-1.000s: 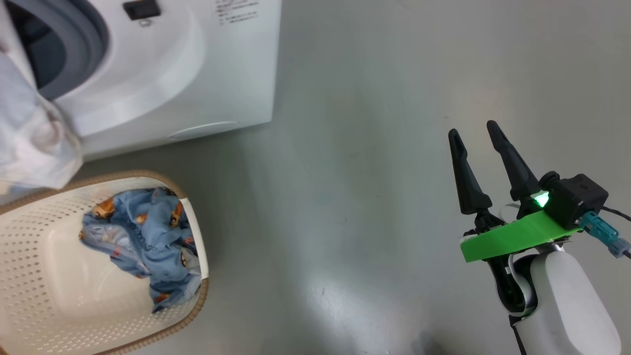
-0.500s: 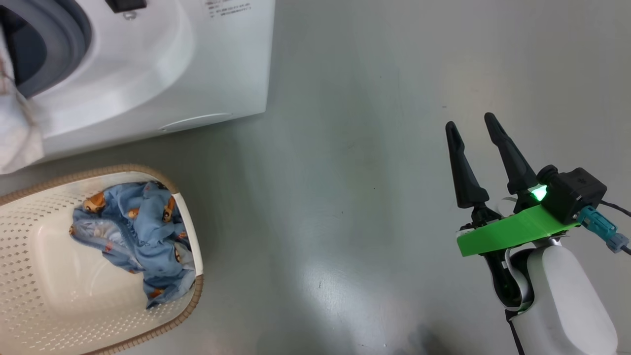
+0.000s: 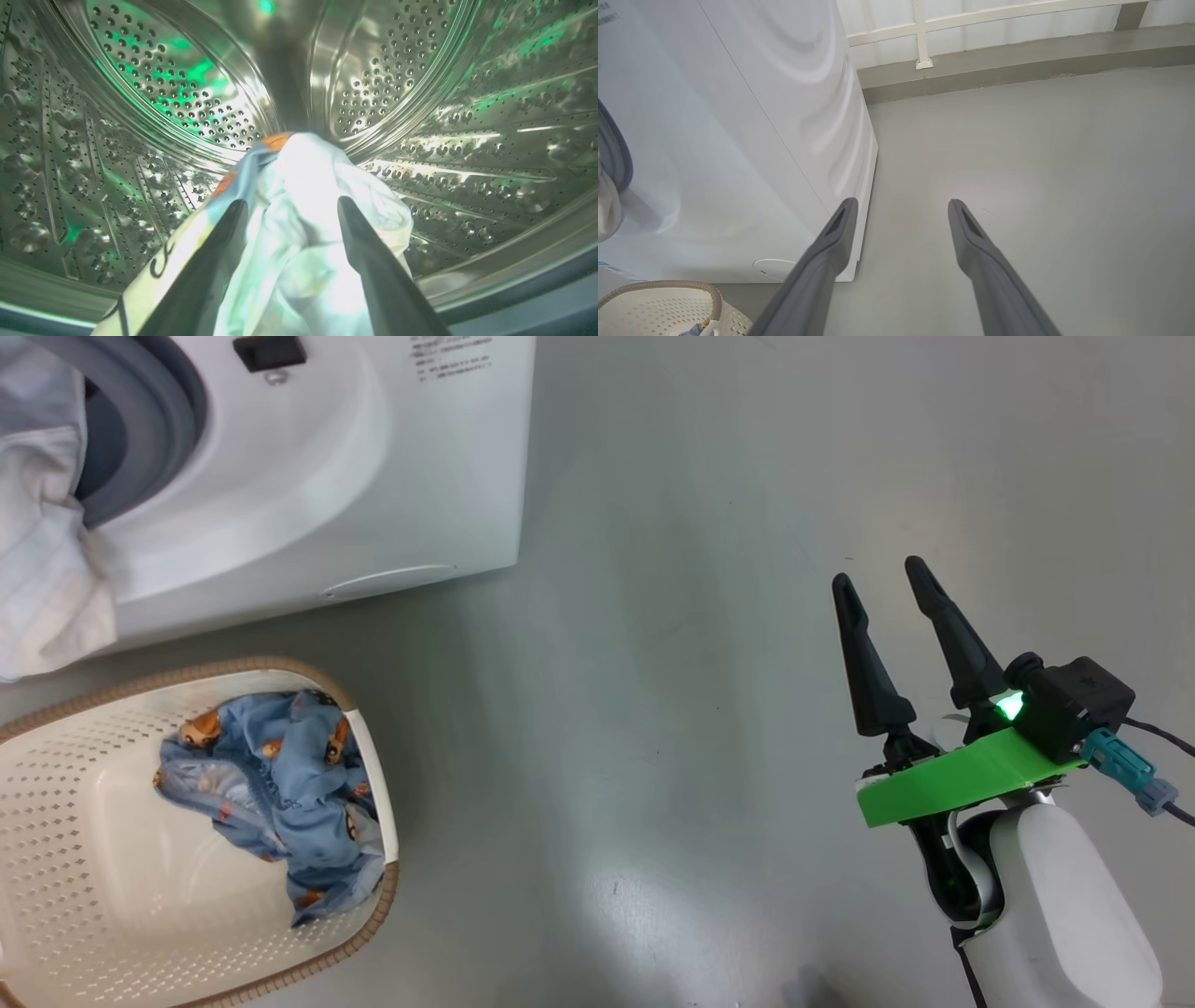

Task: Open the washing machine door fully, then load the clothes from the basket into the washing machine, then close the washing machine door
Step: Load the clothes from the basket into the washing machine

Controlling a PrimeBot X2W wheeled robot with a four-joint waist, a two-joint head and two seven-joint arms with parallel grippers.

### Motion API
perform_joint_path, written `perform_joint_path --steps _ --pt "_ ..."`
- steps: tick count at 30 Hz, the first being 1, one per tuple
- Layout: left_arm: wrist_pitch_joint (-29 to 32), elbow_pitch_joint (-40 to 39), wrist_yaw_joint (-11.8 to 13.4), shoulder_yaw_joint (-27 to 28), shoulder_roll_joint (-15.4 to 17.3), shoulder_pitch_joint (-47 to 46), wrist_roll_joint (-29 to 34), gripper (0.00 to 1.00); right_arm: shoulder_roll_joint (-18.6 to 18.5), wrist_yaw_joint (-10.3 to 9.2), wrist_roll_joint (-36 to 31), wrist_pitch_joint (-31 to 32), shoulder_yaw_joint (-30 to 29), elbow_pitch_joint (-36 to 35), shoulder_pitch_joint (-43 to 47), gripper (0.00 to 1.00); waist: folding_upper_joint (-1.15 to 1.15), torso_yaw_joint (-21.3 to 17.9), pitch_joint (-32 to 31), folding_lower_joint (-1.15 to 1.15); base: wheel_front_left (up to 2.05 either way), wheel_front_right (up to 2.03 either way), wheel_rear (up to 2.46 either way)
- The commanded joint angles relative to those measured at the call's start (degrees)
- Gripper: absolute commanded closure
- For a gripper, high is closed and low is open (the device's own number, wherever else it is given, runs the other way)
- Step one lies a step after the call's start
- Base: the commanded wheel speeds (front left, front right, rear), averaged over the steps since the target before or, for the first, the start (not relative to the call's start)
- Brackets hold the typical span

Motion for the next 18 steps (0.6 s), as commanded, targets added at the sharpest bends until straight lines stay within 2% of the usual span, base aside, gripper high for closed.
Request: perform_joint_path --steps 1,10,18 --pt "-0.3 0.4 -0.1 -0.5 3.1 -1.9 -0.7 0.0 0.3 0.08 -0.1 -0.4 1.4 -1.0 1.2 0.0 0.0 0.2 -0.3 0.0 0.0 0.0 0.0" --pt "-0.3 2.4 -0.1 -3.0 3.4 -3.0 -3.4 0.0 0.0 0.08 0.1 -0.4 1.5 -1.1 1.2 0.0 0.0 0.1 -0.4 0.0 0.0 0.0 0.0" --pt "-0.3 -2.7 -0.1 -1.8 3.4 0.2 -4.9 0.0 -0.2 0.08 0.0 -0.4 1.0 -1.1 1.1 0.0 0.0 0.3 -0.8 0.0 0.0 0.0 0.0"
